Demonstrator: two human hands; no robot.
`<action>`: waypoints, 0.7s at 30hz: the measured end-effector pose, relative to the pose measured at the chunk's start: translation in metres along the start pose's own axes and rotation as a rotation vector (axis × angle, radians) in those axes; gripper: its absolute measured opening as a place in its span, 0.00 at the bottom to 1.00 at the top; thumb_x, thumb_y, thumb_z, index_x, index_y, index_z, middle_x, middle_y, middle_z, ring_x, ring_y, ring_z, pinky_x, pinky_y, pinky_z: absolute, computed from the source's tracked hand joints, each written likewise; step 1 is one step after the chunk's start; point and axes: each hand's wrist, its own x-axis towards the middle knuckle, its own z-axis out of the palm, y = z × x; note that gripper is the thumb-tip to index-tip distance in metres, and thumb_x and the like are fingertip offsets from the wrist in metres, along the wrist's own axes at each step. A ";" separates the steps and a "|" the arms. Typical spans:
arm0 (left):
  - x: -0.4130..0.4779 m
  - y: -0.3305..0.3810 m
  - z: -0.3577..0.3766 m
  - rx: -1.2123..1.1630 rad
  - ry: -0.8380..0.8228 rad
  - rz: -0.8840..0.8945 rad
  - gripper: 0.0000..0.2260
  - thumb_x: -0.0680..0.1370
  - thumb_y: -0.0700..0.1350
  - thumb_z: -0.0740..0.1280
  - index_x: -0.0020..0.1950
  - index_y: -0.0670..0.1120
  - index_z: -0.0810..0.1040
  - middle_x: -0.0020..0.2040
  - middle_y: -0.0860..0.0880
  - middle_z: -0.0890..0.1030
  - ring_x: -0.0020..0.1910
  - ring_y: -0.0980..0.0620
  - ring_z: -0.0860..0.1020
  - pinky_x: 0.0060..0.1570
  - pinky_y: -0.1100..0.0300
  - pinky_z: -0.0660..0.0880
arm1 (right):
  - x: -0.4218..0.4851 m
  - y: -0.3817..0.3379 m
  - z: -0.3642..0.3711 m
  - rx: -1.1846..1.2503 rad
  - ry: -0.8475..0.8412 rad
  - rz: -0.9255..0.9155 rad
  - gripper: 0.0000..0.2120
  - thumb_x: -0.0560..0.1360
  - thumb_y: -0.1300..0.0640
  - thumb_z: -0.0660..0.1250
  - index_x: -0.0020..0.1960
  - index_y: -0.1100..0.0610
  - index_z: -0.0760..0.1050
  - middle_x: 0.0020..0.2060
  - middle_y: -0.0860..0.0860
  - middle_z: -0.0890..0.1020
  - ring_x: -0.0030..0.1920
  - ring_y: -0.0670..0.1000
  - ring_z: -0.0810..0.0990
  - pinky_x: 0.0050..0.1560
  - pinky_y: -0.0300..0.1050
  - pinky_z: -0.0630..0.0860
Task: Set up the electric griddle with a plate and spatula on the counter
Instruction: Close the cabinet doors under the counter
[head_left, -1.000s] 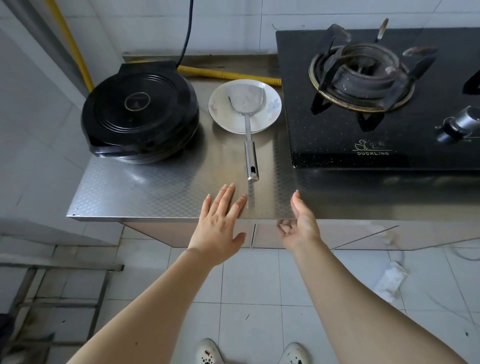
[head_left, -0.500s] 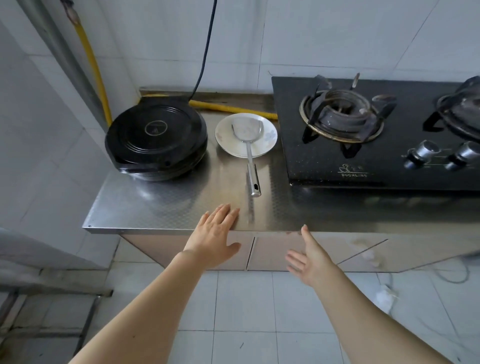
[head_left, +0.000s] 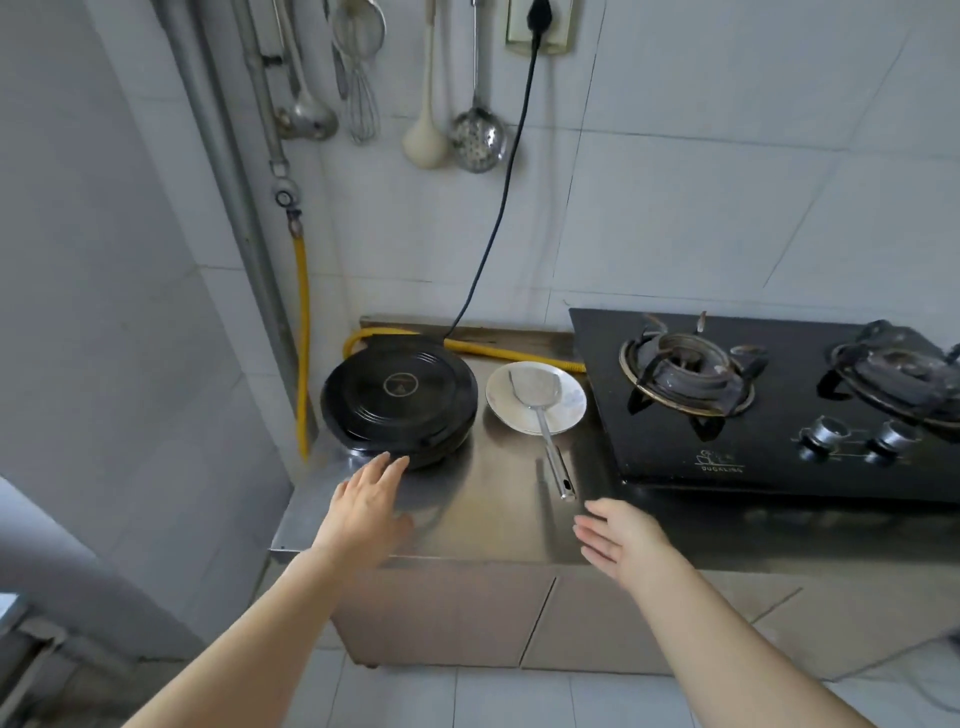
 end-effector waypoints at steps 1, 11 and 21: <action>0.002 -0.004 -0.006 0.000 0.020 -0.005 0.35 0.74 0.53 0.66 0.77 0.52 0.53 0.78 0.47 0.55 0.75 0.45 0.57 0.72 0.51 0.56 | -0.003 -0.004 0.006 -0.019 0.029 -0.028 0.09 0.78 0.62 0.63 0.57 0.63 0.75 0.58 0.61 0.81 0.52 0.57 0.80 0.55 0.51 0.74; 0.032 -0.023 -0.044 0.093 -0.079 0.023 0.34 0.77 0.48 0.64 0.78 0.53 0.48 0.78 0.46 0.53 0.73 0.43 0.61 0.66 0.52 0.69 | -0.011 -0.037 0.037 -0.342 0.147 -0.165 0.16 0.74 0.66 0.63 0.61 0.69 0.73 0.65 0.67 0.73 0.67 0.67 0.71 0.66 0.62 0.70; 0.072 -0.005 -0.033 0.396 -0.114 0.010 0.10 0.77 0.37 0.61 0.57 0.45 0.74 0.53 0.46 0.81 0.53 0.45 0.78 0.50 0.54 0.75 | 0.013 -0.041 0.055 -0.427 0.027 -0.072 0.19 0.72 0.68 0.62 0.61 0.54 0.70 0.37 0.56 0.72 0.27 0.51 0.65 0.34 0.44 0.74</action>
